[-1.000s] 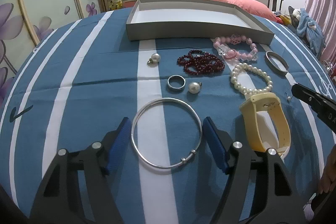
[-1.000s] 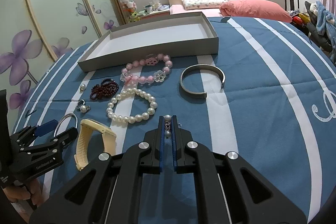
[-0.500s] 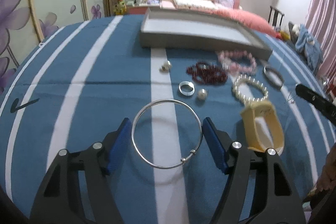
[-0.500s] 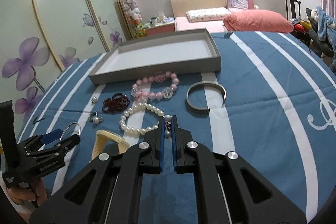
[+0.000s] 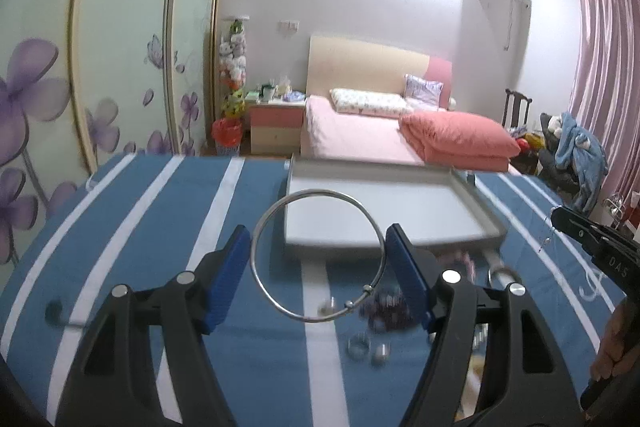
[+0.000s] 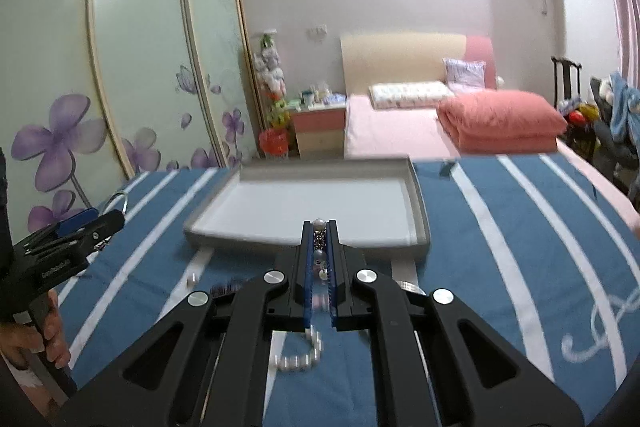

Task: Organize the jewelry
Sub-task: 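Carry the silver bangle into the grey tray and open the left gripper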

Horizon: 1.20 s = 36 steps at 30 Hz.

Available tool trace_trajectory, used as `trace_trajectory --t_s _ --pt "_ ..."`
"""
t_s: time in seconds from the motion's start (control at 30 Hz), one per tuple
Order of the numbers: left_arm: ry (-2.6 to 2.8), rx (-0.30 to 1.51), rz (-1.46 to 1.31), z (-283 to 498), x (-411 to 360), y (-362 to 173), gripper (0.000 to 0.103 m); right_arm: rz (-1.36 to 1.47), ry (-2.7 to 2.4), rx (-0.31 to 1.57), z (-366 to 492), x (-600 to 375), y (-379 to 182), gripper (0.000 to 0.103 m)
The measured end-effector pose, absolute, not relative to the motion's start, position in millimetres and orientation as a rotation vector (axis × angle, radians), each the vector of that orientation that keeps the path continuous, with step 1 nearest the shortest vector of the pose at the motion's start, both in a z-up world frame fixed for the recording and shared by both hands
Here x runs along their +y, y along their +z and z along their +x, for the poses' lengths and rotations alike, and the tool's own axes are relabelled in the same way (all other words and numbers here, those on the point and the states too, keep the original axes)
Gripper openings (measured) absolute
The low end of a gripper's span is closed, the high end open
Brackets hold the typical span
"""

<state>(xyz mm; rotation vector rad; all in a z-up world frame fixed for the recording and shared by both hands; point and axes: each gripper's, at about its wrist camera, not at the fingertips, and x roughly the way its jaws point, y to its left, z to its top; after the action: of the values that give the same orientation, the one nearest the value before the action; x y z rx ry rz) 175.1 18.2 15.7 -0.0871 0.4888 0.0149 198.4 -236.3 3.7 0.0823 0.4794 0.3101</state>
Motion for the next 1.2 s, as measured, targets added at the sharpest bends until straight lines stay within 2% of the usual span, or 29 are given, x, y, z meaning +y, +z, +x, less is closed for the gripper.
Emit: trace_trajectory --t_s 0.3,0.67,1.13,1.2 --pt "0.014 0.519 -0.116 273 15 17 0.068 0.074 0.306 0.443 279 -220 16 0.007" --pt "-0.009 0.623 -0.092 362 -4 -19 0.068 0.119 0.277 0.624 376 -209 -30 0.007" --pt "-0.012 0.713 -0.081 396 -10 -47 0.068 0.159 0.255 0.753 408 -204 -56 0.008" --pt "-0.008 0.720 -0.089 397 -8 -48 0.069 0.163 0.260 0.763 410 -207 -56 0.012"
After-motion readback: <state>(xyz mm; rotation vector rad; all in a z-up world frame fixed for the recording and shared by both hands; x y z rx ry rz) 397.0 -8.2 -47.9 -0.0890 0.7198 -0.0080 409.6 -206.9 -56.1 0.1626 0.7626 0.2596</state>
